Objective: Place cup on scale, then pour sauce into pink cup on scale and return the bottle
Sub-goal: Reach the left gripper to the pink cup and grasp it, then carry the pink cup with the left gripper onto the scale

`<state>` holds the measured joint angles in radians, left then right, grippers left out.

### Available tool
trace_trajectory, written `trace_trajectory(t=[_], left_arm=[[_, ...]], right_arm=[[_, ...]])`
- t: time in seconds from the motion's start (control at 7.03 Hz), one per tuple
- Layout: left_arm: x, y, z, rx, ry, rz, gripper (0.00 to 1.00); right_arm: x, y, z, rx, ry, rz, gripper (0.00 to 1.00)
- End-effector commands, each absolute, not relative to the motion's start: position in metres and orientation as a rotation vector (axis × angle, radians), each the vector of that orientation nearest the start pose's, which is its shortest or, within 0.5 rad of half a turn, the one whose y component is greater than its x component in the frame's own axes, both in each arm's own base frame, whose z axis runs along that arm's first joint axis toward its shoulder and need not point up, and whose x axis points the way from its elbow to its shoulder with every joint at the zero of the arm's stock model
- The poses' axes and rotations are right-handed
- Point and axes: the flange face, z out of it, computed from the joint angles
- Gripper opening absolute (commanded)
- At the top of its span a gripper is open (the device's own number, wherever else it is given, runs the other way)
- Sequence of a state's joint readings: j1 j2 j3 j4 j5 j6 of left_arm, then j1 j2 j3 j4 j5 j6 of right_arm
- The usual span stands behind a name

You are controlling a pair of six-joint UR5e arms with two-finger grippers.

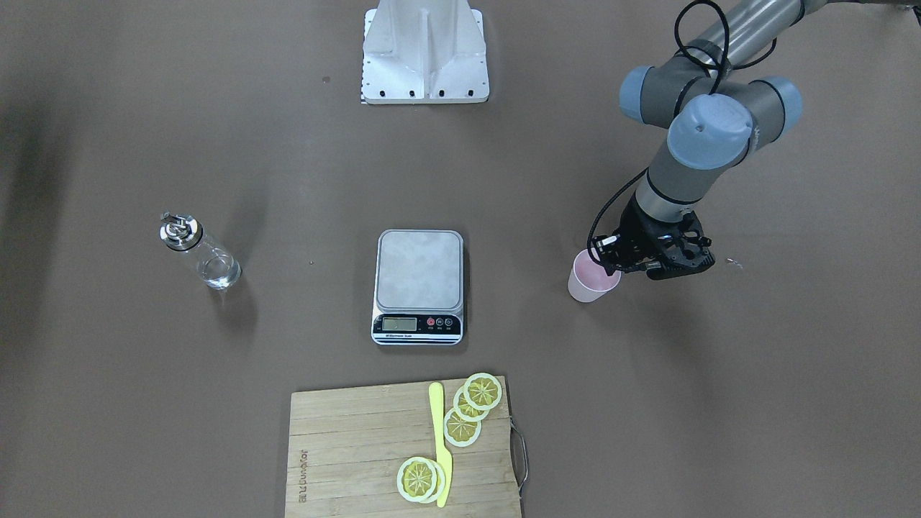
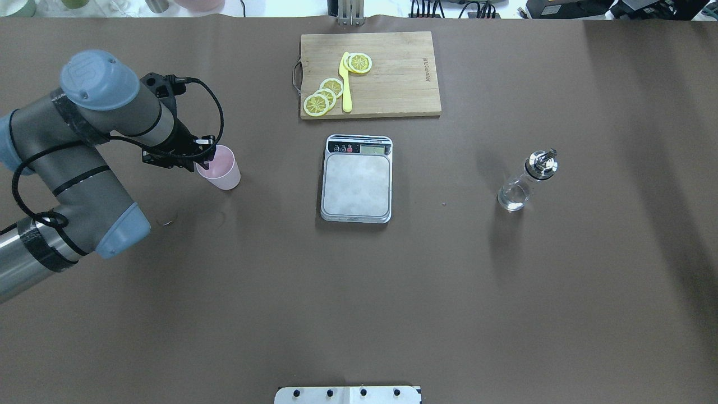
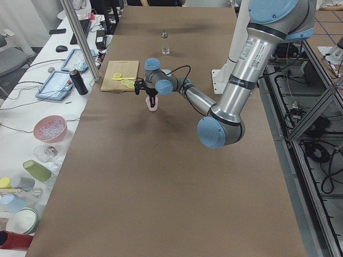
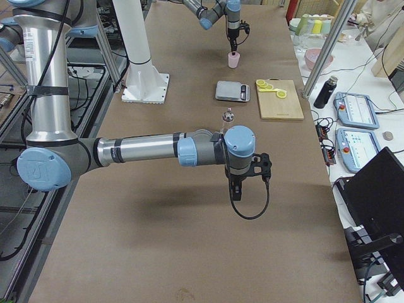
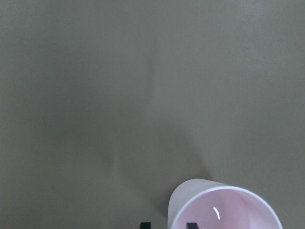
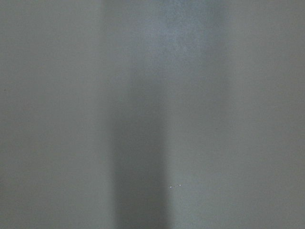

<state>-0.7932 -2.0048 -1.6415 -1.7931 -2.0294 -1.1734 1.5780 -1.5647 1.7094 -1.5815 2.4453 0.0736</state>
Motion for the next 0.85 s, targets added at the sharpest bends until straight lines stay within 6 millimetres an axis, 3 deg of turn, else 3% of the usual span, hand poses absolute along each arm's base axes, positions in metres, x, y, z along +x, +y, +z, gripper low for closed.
trace_trajectory(t=[0.0, 0.14, 0.43, 0.71], left_arm=[[0.401, -0.528, 0.358, 0.036, 0.839, -0.2, 0.2], [0.4, -0.527, 0.356, 0.037, 0.842, -0.203, 0.0], [0.392, -0.534, 0.344, 0.039, 0.853, -0.209, 0.0], [0.377, -0.559, 0.279, 0.011, 0.865, -0.24, 0.0]], right_arm=[[0.061, -0.498, 0.581, 0.096, -0.877, 0.018, 1.0], [0.061, -0.498, 0.581, 0.097, -0.875, 0.017, 1.0], [0.061, -0.505, 0.568, 0.12, -0.877, 0.006, 1.0], [0.06, -0.515, 0.553, 0.146, -0.886, -0.006, 1.0]])
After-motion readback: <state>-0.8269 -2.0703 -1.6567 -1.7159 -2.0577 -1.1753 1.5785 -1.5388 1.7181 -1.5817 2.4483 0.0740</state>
